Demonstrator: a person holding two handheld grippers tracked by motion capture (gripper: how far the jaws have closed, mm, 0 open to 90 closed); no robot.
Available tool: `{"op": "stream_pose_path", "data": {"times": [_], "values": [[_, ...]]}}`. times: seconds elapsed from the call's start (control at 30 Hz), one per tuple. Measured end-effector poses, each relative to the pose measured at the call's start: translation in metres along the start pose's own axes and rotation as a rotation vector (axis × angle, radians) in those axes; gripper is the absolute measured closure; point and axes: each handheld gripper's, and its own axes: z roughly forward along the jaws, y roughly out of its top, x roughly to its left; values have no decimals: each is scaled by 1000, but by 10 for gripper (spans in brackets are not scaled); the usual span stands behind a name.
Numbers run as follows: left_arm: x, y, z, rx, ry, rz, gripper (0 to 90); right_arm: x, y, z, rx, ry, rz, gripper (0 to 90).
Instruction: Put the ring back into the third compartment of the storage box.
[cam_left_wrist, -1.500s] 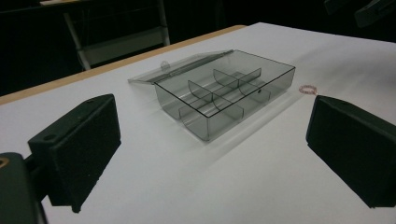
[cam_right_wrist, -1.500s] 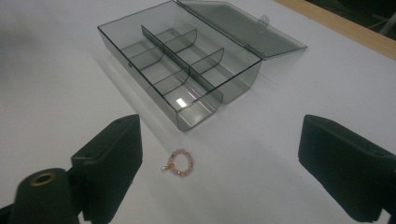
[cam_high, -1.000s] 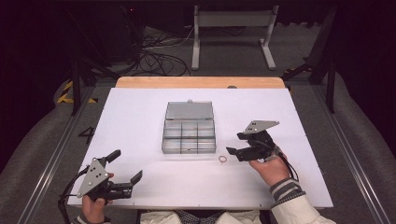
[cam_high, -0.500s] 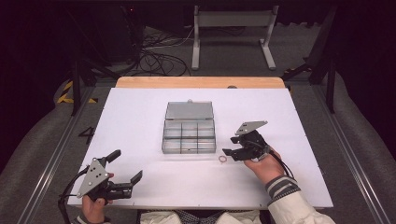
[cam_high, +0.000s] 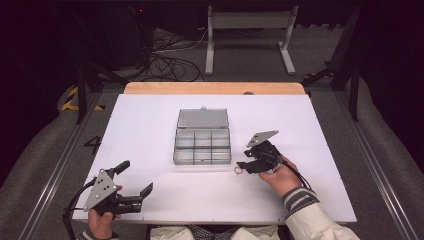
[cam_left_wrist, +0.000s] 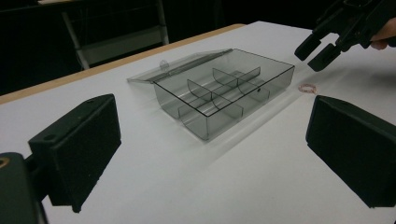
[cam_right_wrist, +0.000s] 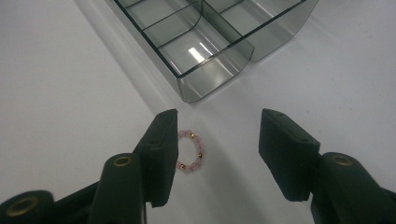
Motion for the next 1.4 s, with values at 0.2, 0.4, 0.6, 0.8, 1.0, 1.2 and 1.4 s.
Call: {"op": "stream_pose_path", "data": {"times": [0.2,0.4,0.6,0.8,1.0,1.2,1.4], "values": [[0,0,0,1,-1,0,36,0,0,6,29,8,-13,506],[-1,0,0,3,-4,-3,36,1,-1,11,60,18,-24,537],[0,0,0,4,-5,-1,36,2,-1,17,82,25,-36,586],[0,0,0,3,-5,-2,36,3,-1,22,109,34,-54,675],[-1,0,0,2,-7,-1,36,5,-1,26,118,29,-78,752],[0,0,0,4,-8,0,36,5,-1,27,115,46,-73,841],[0,0,0,4,-10,-1,36,6,-1,27,116,46,-84,866]]}}
